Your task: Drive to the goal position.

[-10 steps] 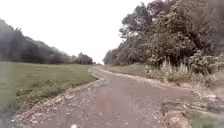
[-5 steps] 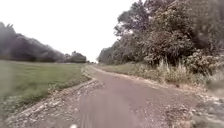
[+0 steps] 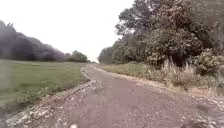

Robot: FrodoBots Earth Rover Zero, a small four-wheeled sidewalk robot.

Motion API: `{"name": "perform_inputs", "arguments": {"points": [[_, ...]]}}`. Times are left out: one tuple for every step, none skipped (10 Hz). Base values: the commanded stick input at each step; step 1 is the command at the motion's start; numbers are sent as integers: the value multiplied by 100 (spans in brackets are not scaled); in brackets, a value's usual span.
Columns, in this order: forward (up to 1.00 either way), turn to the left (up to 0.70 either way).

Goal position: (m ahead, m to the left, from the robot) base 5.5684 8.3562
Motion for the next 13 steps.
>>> {"name": "perform_inputs", "arguments": {"points": [[70,0],[70,0],[70,0],[70,0],[70,0],[70,0],[70,0],[70,0],[70,0],[70,0],[70,0],[70,0],[70,0]]}}
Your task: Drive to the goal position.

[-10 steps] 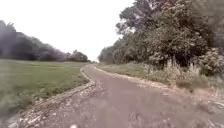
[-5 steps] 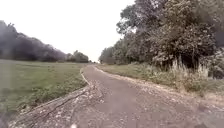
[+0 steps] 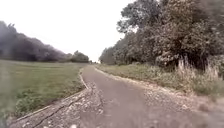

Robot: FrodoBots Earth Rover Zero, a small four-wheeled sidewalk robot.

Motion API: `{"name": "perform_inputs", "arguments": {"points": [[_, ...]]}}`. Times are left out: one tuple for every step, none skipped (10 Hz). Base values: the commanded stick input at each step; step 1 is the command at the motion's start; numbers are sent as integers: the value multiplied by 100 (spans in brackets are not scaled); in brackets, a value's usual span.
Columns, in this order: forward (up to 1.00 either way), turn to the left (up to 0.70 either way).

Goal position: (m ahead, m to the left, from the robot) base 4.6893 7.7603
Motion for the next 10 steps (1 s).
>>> {"name": "perform_inputs", "arguments": {"points": [[70,0],[70,0],[70,0],[70,0],[70,0],[70,-11],[70,-25],[70,-35],[70,-35],[70,-22]]}}
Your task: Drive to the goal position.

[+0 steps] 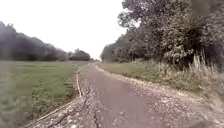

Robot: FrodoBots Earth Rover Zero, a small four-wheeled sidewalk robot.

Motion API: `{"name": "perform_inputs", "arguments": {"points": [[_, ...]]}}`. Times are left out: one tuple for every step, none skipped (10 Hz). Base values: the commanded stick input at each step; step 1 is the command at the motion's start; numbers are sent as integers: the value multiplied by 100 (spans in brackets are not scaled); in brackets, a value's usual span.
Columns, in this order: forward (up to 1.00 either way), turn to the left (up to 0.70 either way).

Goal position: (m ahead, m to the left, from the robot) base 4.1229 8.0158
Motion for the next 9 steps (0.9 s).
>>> {"name": "perform_inputs", "arguments": {"points": [[70,-18],[70,-15],[70,-1],[70,0],[70,0],[70,0],[70,0],[70,0],[70,0]]}}
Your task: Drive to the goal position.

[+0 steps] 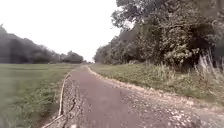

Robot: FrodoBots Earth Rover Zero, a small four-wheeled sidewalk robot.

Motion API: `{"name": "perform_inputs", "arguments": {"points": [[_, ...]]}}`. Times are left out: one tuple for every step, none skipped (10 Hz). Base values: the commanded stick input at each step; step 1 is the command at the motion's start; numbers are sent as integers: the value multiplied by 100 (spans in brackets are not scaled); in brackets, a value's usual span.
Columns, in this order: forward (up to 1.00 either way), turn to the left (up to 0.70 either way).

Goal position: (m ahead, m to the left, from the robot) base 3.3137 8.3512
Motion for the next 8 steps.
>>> {"name": "perform_inputs", "arguments": {"points": [[70,0],[70,0],[70,0],[70,0],[70,0],[70,0],[70,0],[70,0]]}}
